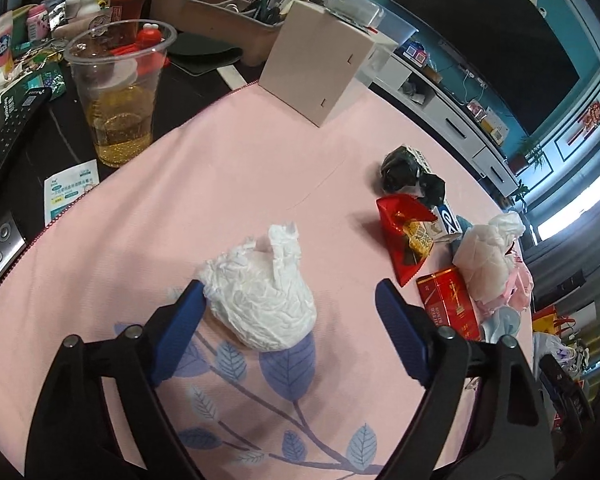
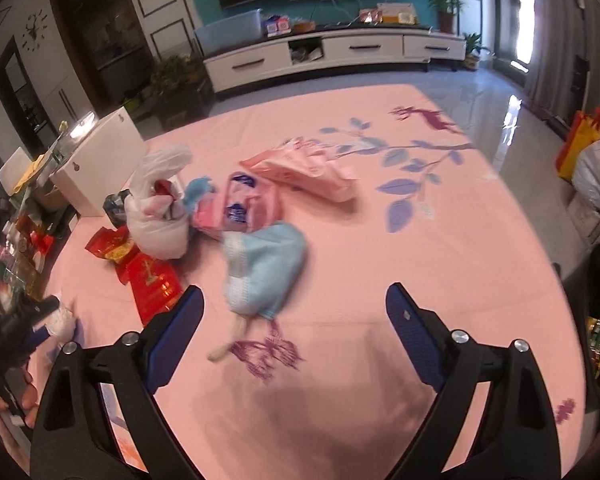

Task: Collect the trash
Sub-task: 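Grasp the white tissue with the left tool while the right tool grasps the blue face mask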

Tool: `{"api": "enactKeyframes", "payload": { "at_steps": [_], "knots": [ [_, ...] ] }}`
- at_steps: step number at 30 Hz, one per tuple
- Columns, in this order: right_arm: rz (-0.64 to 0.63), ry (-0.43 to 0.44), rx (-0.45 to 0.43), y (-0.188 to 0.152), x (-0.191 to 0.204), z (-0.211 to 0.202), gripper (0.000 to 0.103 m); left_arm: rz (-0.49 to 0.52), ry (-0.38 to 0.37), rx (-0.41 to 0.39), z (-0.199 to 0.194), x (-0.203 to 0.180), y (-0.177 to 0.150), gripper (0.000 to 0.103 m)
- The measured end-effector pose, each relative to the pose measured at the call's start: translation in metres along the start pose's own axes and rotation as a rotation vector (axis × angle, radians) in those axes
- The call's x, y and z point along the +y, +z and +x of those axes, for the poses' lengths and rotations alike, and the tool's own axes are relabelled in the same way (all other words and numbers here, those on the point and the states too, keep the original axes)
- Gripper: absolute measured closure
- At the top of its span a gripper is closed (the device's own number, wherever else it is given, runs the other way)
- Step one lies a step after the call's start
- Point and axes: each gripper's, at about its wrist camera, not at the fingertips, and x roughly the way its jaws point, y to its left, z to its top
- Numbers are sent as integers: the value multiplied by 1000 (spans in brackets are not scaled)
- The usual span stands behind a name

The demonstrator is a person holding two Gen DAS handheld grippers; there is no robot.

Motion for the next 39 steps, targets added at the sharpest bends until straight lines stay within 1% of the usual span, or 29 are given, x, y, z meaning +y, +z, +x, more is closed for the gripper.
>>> {"api": "enactKeyframes", "payload": {
  "at_steps": [3, 6, 8, 10, 14, 19, 21, 23, 24, 25, 26, 27, 29, 32, 34, 36, 39],
  "knots": [
    [17, 8, 34, 8, 9, 20, 18, -8, 14, 12, 5, 0, 0, 22],
    [9, 8, 64, 14, 17, 37, 21, -26, 7, 39, 11, 2, -1, 23],
    [-12, -9, 85, 16, 22, 48, 25, -34, 6, 48, 14, 3, -2, 27],
    [-37, -41, 105, 17, 26, 59, 28, -30, 11, 49, 15, 1, -1, 29],
    [-64, -65, 129, 17, 28, 68, 33, -22, 25, 41, 17, -2, -1, 30],
    [-56, -59, 156, 14, 26, 77, 38, -23, 31, 26, 17, -3, -3, 30],
    [-62, -59, 164, 12, 27, 81, 46, -27, 43, 16, 16, -3, -3, 33],
    [-77, -61, 176, 9, 29, 84, 50, -18, 59, 9, 17, -3, -4, 43],
    [-96, -72, 162, 8, 31, 83, 56, -8, 66, 9, 17, -4, -4, 45],
    [-112, -82, 158, 7, 33, 82, 58, -15, 70, 6, 16, -2, -3, 51],
    [-120, -85, 154, 6, 34, 82, 66, -28, 74, 2, 16, 0, -3, 59],
    [-125, -82, 152, 4, 35, 81, 70, -38, 78, 1, 15, 2, -4, 64],
    [-132, -70, 153, 2, 35, 78, 74, -31, 62, 9, 14, 3, -6, 70],
    [-144, -86, 142, -3, 30, 70, 76, -43, 30, 15, 11, 2, -10, 72],
    [-138, -82, 138, -6, 27, 65, 76, -41, 11, 14, 7, -1, -14, 72],
    [-132, -67, 133, -7, 20, 57, 76, -24, 7, -1, 0, -7, -17, 72],
    [-124, -58, 115, -11, 11, 43, 76, 3, -21, -25, -11, -15, -20, 72]
  ]
}}
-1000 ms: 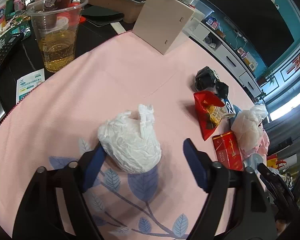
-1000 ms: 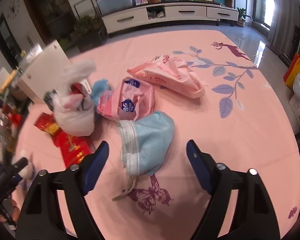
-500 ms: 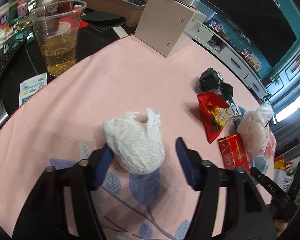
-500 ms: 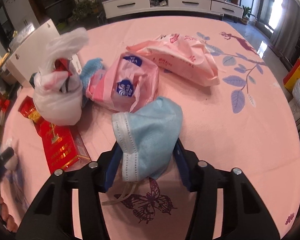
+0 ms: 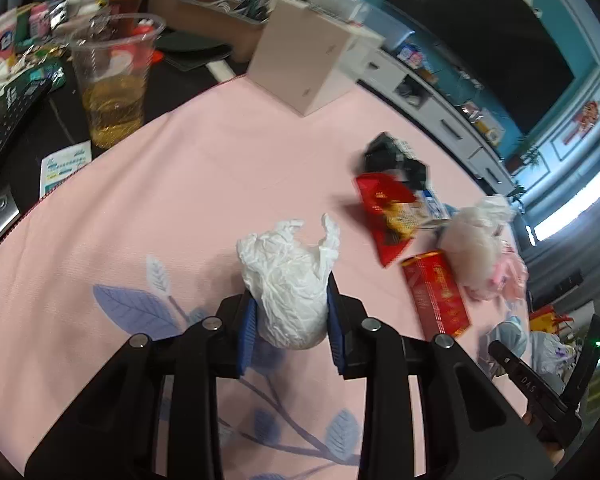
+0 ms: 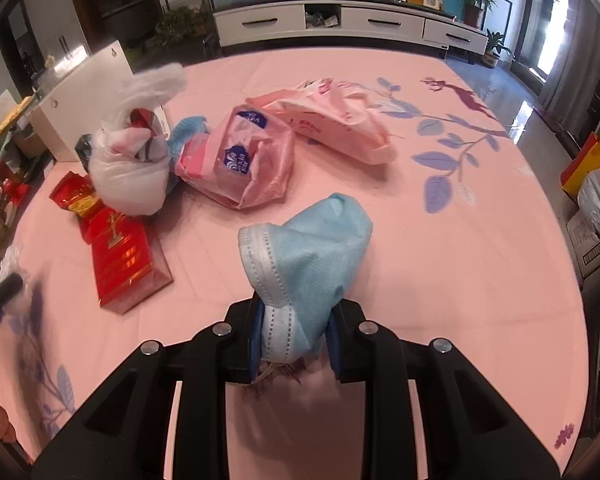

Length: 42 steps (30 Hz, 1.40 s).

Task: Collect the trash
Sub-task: 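Grasp the white tissue with the left tool while the right tool grasps the blue face mask, then carry the white tissue and blue mask over the black bin with both tools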

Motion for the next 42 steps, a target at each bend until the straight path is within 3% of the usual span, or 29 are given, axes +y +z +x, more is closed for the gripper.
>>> {"api": "enactKeyframes", "payload": {
  "at_steps": [8, 22, 42],
  "knots": [
    [-7, -51, -57, -18, -11, -30, 76, 33, -20, 0, -9, -11, -8, 72],
    [-5, -3, -78, -34, -8, -48, 76, 94, -19, 2, -6, -24, -17, 71],
    [48, -10, -137, -33, -33, -75, 76, 143, -8, -6, -5, -34, -23, 70]
  ]
}}
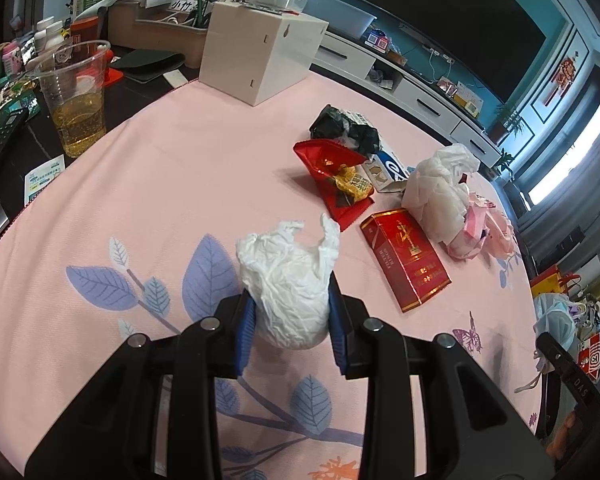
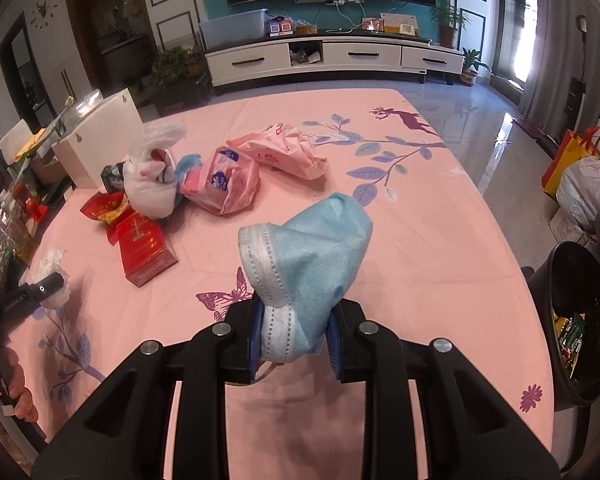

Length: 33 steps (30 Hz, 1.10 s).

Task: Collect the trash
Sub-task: 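Carry the white tissue and blue mask over the black bin with both tools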

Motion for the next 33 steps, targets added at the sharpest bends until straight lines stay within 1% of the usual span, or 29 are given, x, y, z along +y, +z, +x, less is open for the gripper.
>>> {"api": "enactKeyframes", "payload": {
  "at_steps": [6, 10, 14, 20, 25, 27, 30, 33],
  "knots": [
    [32, 10, -9, 5, -10, -6, 76, 22, -19, -9, -6, -9, 0, 70],
    [50, 15, -22, 7, -20, -14, 76, 35, -47, -36, -20, -23, 0, 70],
    [59, 10, -60, 10, -30, -27, 76, 38, -95, -13, -24, -41, 2, 70],
    [90, 17, -103, 17, -48, -46, 76, 77, -165, -50, -48, -83, -2, 70],
    [114, 20, -146, 19, -64, -67, 76, 153, -211, -99, -74, -123, -8, 70],
    [124, 8, -167, 21, -72, -75, 76, 182, -225, -114, -83, -137, -12, 70],
    [160, -9, -189, 22, -88, -86, 76, 223, -247, -147, -98, -160, -21, 70],
    [196, -7, -203, 22, -104, -95, 76, 274, -273, -166, -110, -185, -32, 70]
  ]
}}
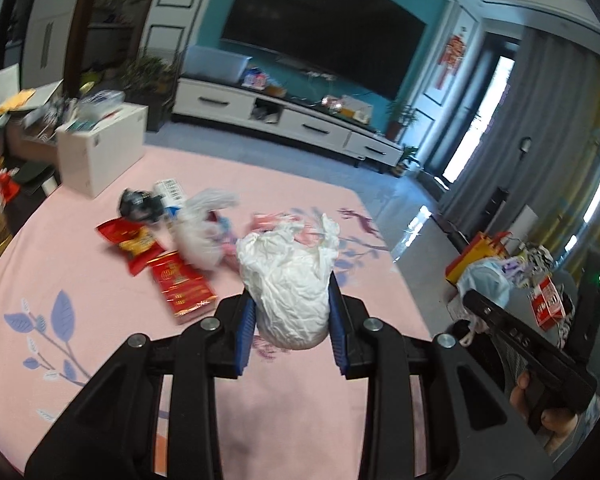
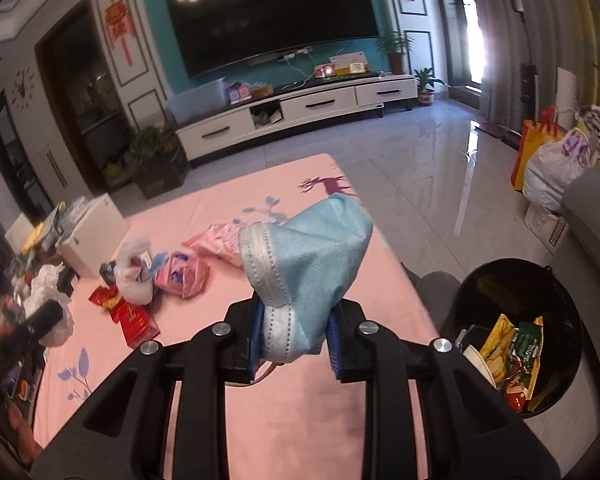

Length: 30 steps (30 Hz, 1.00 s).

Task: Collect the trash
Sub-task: 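Carry the white tissue and blue mask over the black bin with both tools, then lower both tools into the black bin and open them to drop the tissue and mask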

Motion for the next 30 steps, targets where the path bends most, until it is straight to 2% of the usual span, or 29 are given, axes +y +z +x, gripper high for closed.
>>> {"api": "enactKeyframes", "payload": {
  "at_steps": [12, 30],
  "knots": [
    [91, -65, -78, 12, -49, -31, 76, 136, -106, 38, 11, -88, -18, 70],
    [256, -201, -72, 5, -135, -44, 76, 236, -262, 146, 53, -178, -49, 70]
  ]
}}
